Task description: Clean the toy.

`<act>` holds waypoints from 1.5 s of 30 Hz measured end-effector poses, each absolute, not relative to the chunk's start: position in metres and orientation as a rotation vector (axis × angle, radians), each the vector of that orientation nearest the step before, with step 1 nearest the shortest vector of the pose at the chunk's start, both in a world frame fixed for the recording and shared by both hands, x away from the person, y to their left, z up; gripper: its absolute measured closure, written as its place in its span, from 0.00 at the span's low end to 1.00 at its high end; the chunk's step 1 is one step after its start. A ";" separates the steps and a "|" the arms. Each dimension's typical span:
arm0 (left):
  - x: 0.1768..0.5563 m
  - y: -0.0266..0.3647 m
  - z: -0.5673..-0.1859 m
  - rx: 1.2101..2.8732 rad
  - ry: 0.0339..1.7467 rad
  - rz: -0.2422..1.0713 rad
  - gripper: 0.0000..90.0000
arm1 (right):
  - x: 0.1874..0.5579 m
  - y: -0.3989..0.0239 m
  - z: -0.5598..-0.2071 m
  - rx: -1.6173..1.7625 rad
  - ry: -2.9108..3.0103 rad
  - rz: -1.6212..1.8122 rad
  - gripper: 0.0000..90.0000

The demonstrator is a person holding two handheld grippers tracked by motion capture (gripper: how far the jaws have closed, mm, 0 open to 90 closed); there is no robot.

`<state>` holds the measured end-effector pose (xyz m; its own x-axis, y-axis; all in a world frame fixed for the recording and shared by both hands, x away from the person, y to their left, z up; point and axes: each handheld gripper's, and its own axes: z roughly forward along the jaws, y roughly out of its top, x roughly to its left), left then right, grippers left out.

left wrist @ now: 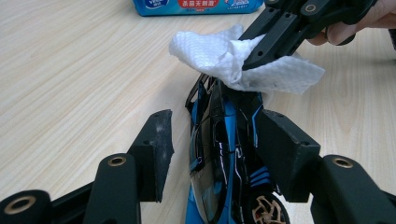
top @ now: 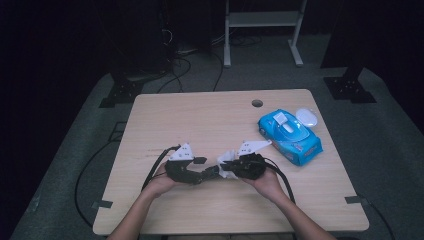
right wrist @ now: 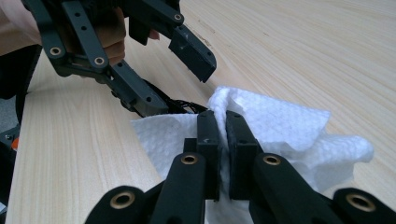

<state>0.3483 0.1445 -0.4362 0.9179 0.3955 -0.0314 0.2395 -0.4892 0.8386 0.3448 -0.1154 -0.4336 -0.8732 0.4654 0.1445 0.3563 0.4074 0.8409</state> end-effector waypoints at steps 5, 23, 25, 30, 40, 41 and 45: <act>0.342 0.140 -0.438 2.125 0.409 0.216 0.49 | 0.338 -0.117 -0.434 0.726 2.543 1.455 0.95; 0.339 0.135 -0.451 2.229 0.387 0.281 0.44 | 0.338 -0.144 -0.449 0.793 2.564 1.373 0.95; 0.339 0.137 -0.450 2.224 0.388 0.286 0.42 | 0.339 -0.154 -0.447 0.823 2.545 1.390 0.95; 0.341 0.140 -0.447 2.206 0.409 0.300 0.41 | 0.344 -0.180 -0.446 0.875 2.506 1.393 0.94; 0.342 0.143 -0.448 2.216 0.419 0.308 0.39 | 0.346 -0.242 -0.461 1.022 2.442 1.312 0.84; 0.342 0.142 -0.448 2.215 0.421 0.308 0.39 | 0.344 -0.248 -0.461 1.035 2.434 1.307 0.84; 0.343 0.142 -0.447 2.210 0.422 0.302 0.38 | 0.336 -0.268 -0.461 1.066 2.398 1.293 0.84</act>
